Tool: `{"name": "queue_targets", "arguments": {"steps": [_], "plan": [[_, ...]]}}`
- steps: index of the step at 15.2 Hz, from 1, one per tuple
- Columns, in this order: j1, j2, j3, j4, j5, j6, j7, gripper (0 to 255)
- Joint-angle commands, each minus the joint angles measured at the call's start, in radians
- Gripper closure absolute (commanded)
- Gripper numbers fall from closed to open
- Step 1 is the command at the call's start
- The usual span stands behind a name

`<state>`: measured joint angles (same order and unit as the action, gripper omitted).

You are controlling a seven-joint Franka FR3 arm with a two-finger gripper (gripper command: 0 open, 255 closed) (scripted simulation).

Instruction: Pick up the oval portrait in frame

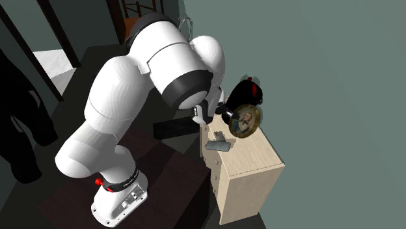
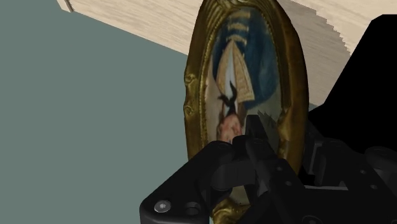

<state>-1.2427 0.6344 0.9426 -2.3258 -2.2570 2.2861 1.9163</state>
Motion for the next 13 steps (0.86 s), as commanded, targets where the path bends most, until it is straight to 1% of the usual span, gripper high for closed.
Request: {"name": "queue_targets", "arguments": {"steps": [1,11,13], "plan": [[-0.013,-0.027,0.017,-0.004,0.025,0.016,-0.012,255],[-0.097,-0.183,0.108,-0.027,0.161,0.123,-0.076,255],[-0.099,-0.186,0.11,-0.028,0.163,0.125,-0.077,255]]}}
